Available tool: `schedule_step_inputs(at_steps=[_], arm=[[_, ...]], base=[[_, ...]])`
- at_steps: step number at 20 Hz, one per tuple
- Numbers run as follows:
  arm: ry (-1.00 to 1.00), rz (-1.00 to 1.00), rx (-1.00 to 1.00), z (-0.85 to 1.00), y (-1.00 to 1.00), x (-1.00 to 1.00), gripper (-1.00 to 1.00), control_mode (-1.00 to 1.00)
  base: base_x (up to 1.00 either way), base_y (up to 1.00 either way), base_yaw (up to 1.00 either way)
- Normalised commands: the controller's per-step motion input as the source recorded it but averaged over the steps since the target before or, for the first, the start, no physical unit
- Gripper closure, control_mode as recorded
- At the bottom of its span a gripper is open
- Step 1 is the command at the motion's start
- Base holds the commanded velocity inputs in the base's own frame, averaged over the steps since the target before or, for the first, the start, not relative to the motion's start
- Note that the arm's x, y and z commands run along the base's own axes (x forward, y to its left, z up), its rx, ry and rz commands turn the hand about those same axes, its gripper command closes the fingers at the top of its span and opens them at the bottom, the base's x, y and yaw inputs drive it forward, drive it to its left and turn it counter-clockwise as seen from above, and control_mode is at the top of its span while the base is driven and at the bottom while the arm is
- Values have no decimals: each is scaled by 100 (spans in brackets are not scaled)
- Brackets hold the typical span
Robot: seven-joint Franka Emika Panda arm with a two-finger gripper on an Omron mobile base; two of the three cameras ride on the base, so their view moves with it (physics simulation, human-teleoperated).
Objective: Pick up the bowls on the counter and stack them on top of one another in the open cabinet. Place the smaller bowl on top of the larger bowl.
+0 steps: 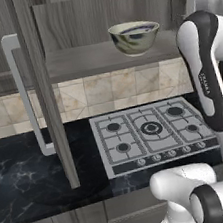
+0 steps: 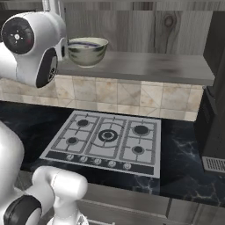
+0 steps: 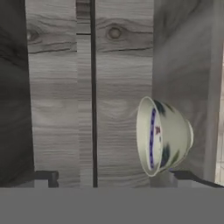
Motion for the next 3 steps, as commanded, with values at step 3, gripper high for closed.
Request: schedule_step_inputs(at_steps=[3], arm=[[0, 0, -3, -14, 3, -62, -100, -100]], base=[[0, 0, 0]])
